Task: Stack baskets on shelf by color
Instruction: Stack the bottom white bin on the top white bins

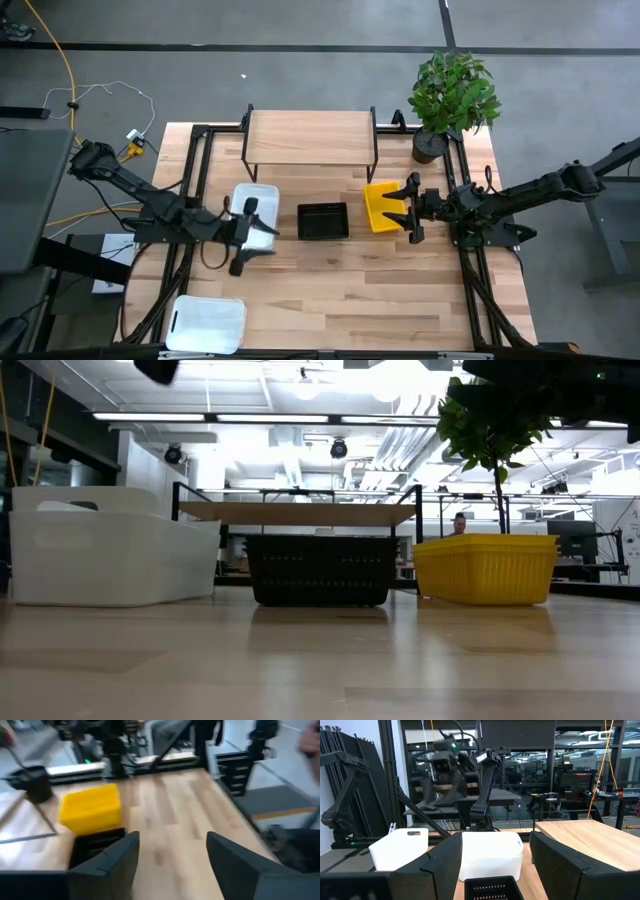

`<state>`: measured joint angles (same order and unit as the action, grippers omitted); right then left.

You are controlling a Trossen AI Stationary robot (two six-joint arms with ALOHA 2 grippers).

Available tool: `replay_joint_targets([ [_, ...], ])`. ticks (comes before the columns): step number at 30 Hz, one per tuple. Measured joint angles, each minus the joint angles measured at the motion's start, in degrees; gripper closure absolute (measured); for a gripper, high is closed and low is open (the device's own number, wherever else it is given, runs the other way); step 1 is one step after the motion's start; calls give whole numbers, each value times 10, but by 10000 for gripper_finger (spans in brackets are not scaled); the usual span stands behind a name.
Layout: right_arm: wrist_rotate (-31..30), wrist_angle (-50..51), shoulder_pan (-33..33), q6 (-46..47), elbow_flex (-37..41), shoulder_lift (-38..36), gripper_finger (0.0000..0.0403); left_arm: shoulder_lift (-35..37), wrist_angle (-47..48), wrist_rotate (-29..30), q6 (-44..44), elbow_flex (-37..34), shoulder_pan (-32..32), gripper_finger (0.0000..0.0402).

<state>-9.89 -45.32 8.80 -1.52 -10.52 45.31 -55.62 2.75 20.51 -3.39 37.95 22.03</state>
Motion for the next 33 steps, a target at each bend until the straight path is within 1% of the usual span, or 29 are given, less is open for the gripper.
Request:
replay_joint_targets([
  [4,0,0,0,0,0,0,183,-25,103,1,-54,68,61,164],
  [7,0,0,0,0,0,0,183,-67,132,13,-68,109,118,164],
  [10,0,0,0,0,0,0,183,-126,156,25,-50,145,168,165],
  [13,0,0,0,0,0,0,183,-186,184,33,-16,181,206,165],
  [15,0,1,0,0,0,0,183,-222,218,49,13,202,227,165],
  [18,0,2,0,0,0,0,183,-268,277,80,39,233,248,165],
  [21,0,4,0,-8,0,0,183,-304,345,111,37,259,260,165],
  [23,0,4,0,-13,0,0,183,-320,380,121,31,270,267,165],
  [28,0,5,0,-15,0,0,183,-347,446,120,-2,299,293,165],
  [33,0,5,0,-15,0,0,183,-364,520,97,-47,340,323,165],
])
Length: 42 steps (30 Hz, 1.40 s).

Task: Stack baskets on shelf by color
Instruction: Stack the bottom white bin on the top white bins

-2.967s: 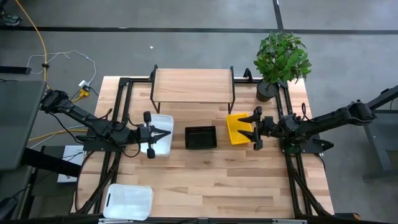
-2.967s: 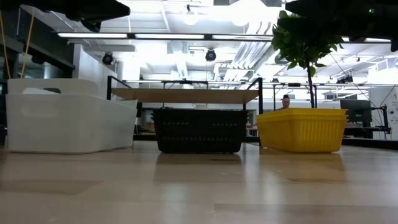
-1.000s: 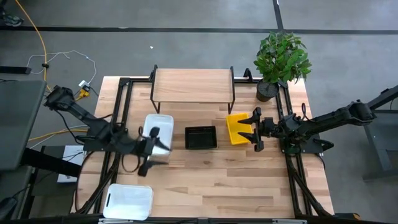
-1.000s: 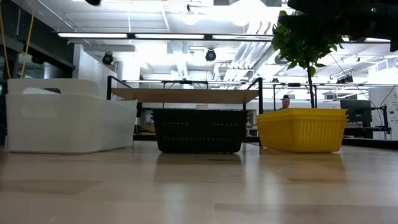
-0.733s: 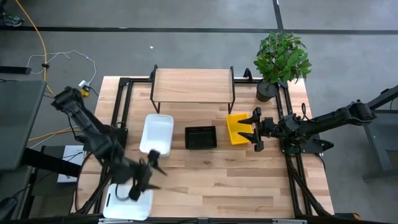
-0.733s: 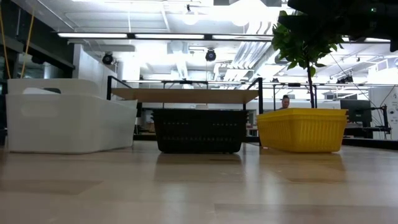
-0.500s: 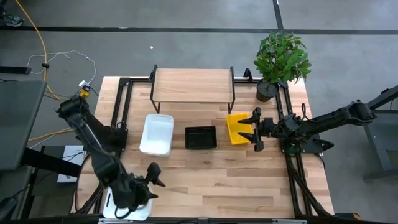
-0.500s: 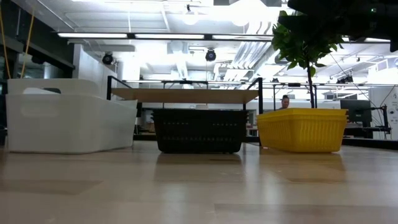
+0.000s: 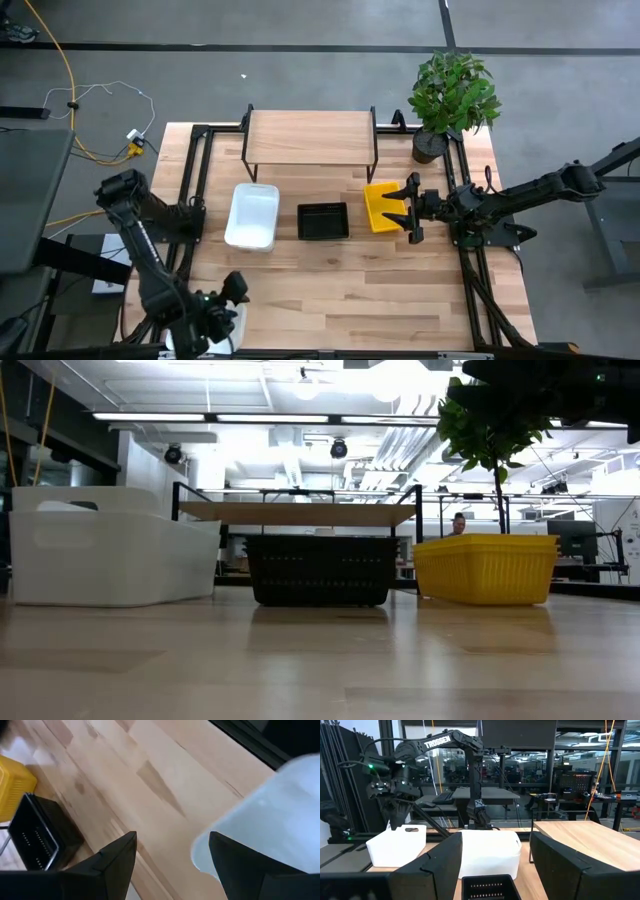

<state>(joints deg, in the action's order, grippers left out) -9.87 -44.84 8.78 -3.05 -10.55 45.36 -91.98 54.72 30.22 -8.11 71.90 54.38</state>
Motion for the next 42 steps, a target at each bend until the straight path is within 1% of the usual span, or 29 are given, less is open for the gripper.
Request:
replay_joint_targets([
  [2,0,0,0,0,0,0,183,-10,19,-4,-7,5,11,165],
  [4,0,0,0,0,0,0,183,-25,21,-16,4,5,18,165],
  [8,0,0,0,0,0,0,183,-64,21,-29,72,5,22,165],
  [11,-1,1,0,1,0,0,183,-93,21,-20,127,5,19,165],
  [13,-1,1,0,5,0,0,183,-110,21,-17,149,5,14,165],
  [18,-1,5,0,6,0,0,183,-133,13,-18,159,5,1,165],
  [23,-1,7,0,6,0,0,183,-138,11,-44,178,5,-19,167],
  [25,-1,9,0,6,0,0,183,-138,6,-56,180,5,-28,174],
  [27,-1,9,0,6,0,0,183,-138,6,-71,179,5,-39,190],
  [30,-2,10,0,7,0,0,183,-138,5,-103,185,5,-56,231],
  [33,-4,17,0,16,0,0,183,-138,-5,-135,200,5,-72,288],
  [37,-4,22,0,16,0,0,183,-137,-17,-155,229,5,-92,375],
  [39,-4,22,0,16,0,0,183,-135,-17,-164,249,6,-104,390],
  [42,-4,22,0,16,0,0,183,-136,-21,-151,263,6,-126,378],
])
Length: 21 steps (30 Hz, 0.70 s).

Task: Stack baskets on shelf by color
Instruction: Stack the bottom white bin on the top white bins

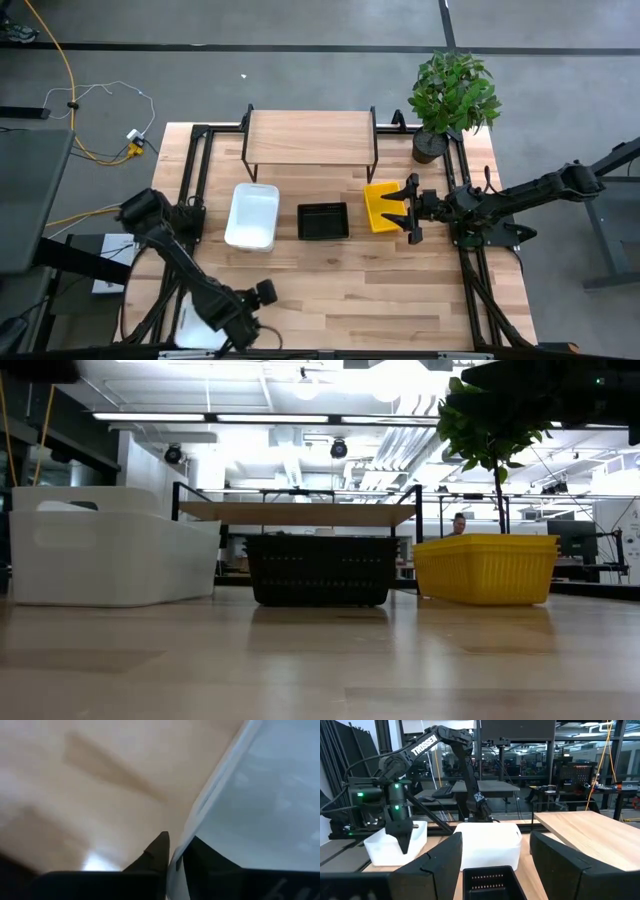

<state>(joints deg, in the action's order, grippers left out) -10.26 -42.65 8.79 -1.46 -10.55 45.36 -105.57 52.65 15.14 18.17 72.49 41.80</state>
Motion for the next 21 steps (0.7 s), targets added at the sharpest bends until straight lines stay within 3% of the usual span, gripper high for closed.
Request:
replay_joint_targets([
  [6,0,0,0,1,0,0,183,16,1,33,24,-1,-49,396],
  [9,0,3,0,1,0,0,183,39,-1,47,-7,7,-78,398],
  [21,1,13,0,12,0,0,183,138,-5,181,-24,139,-150,401],
])
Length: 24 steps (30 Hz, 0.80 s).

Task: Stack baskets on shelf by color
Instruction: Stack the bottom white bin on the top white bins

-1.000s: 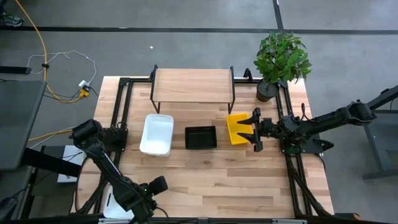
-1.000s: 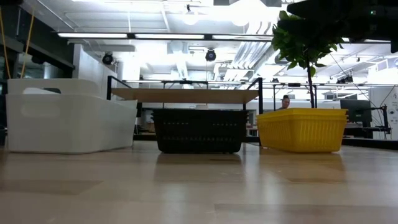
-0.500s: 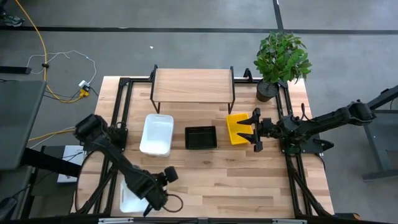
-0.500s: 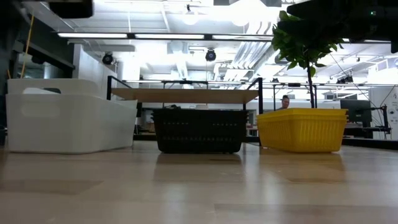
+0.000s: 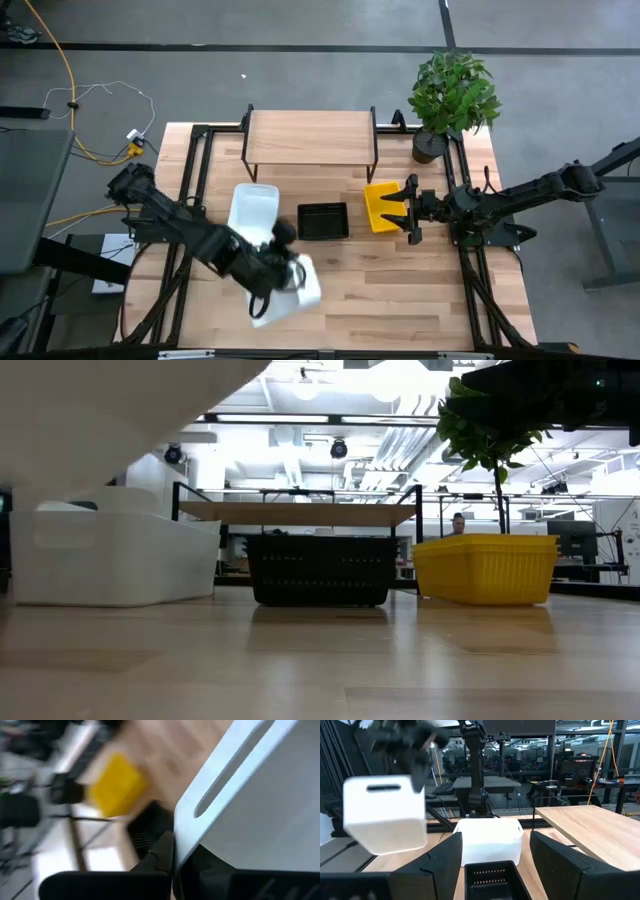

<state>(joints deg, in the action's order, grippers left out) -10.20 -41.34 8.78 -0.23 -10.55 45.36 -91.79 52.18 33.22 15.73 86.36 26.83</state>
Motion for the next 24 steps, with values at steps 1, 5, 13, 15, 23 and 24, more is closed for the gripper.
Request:
replay_joint_targets([
  [1,0,0,0,0,0,0,183,8,3,16,1,10,-6,401],
  [5,0,0,0,0,0,0,183,47,28,111,-1,37,-36,401],
  [13,0,0,0,2,0,0,183,116,195,170,-140,41,-195,401],
  [15,0,1,0,2,0,0,183,124,251,129,-179,41,-246,401],
  [23,0,6,0,3,0,0,183,142,378,13,-238,41,-360,401],
  [24,0,6,0,3,0,0,183,142,376,-6,-240,38,-366,401],
])
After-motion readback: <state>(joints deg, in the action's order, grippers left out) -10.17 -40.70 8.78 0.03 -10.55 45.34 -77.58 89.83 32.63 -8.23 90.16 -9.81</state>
